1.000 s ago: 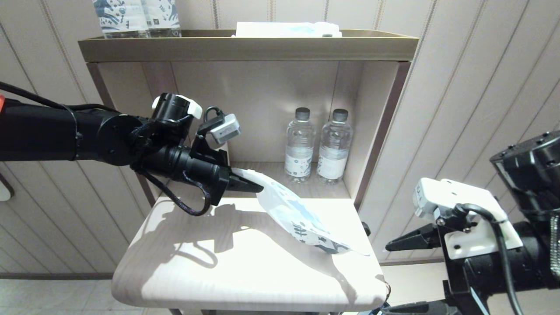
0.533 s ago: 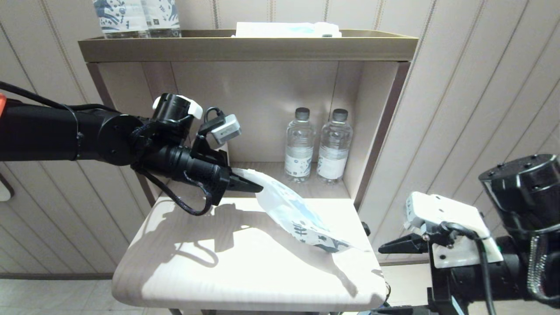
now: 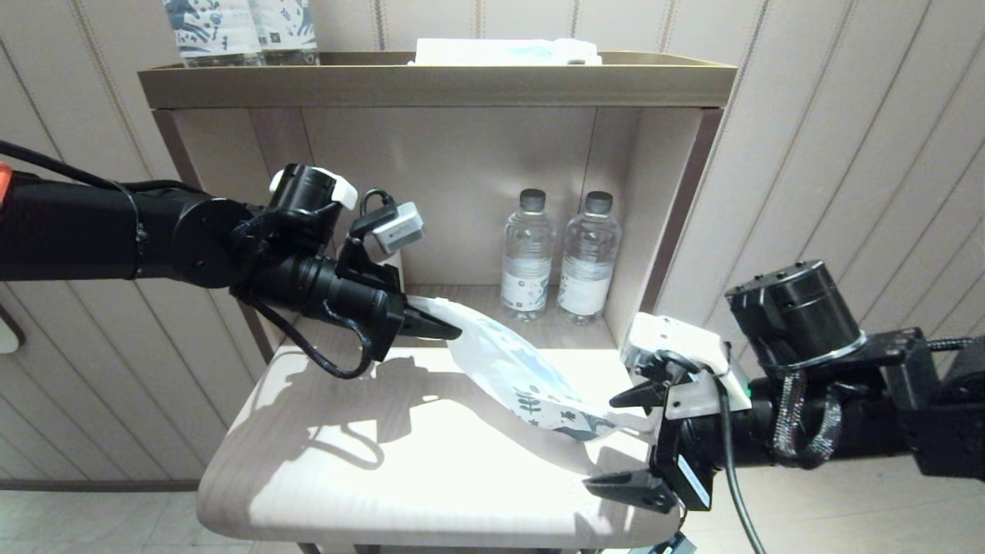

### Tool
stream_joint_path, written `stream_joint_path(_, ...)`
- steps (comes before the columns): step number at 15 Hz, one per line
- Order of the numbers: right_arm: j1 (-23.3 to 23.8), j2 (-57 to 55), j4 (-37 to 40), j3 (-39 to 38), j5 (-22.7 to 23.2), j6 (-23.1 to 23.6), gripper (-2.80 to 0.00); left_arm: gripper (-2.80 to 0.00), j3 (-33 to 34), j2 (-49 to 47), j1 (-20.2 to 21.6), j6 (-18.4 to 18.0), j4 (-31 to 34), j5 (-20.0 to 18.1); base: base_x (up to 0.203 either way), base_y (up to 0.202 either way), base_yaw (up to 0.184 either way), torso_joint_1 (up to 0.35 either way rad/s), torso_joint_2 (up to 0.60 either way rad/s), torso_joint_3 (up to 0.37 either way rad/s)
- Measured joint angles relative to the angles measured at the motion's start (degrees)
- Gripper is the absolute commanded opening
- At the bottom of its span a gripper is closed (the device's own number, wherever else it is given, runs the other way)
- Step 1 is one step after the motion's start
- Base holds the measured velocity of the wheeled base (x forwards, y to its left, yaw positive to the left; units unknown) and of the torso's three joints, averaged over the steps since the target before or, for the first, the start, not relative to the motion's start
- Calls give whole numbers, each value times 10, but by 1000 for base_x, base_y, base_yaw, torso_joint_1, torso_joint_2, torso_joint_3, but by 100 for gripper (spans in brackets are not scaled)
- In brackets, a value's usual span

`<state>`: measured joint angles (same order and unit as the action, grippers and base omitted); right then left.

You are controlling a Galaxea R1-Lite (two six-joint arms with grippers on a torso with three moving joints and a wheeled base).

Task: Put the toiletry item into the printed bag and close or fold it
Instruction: Hand it to the other hand

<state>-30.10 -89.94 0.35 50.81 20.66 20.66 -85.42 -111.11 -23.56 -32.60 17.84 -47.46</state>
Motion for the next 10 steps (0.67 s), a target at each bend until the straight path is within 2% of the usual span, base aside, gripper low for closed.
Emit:
stream_joint_path(6, -7, -75, -17, 60, -14, -10, 0, -280, -2, -2, 0, 1, 6, 0, 0, 0, 0, 0, 0, 0)
stream_joint_path(7, -10, -82, -29, 60, -20, -13, -280, -280, -3, -2, 0, 0, 8, 0, 0, 0, 0, 0, 0, 0)
stream_joint_path(10, -15, -93, -50, 58, -46, -14, -280, -280, -4, -2, 0, 0, 10, -1, 0, 0, 0, 0, 0, 0)
